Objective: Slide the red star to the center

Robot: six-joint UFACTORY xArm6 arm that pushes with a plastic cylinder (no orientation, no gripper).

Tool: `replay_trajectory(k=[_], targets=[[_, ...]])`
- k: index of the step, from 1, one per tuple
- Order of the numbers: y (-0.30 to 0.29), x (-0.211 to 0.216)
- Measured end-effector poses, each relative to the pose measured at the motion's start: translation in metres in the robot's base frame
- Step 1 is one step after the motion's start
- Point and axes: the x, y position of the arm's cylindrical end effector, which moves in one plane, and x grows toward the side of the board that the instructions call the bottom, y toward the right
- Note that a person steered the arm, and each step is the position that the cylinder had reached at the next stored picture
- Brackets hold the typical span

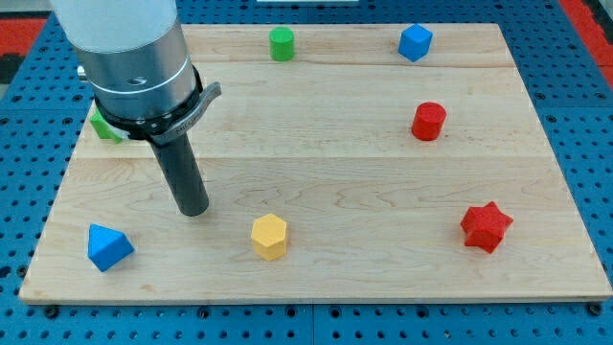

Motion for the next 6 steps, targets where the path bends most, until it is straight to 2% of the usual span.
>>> replay_trajectory(k=[1, 2, 4, 5, 6], targets=[[0.000, -0.001], [0.030, -0.012], [0.128, -0.042], [0.220, -0.042], [0.339, -0.041]])
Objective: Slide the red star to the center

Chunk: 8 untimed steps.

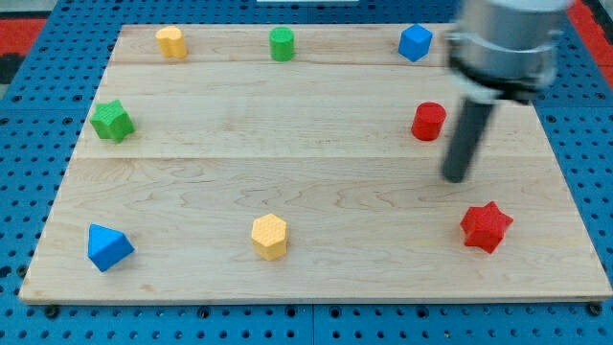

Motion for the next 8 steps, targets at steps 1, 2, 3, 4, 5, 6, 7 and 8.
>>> replay_trajectory(k=[1, 2, 3, 4, 5, 6, 7, 8], targets=[[0.067, 0.050], [0.056, 0.104], [-0.018, 0.083], [-0.066, 0.054], [-0.107, 0.007], [-0.180, -0.026], [-0.171, -0.016], [-0.188, 0.006]])
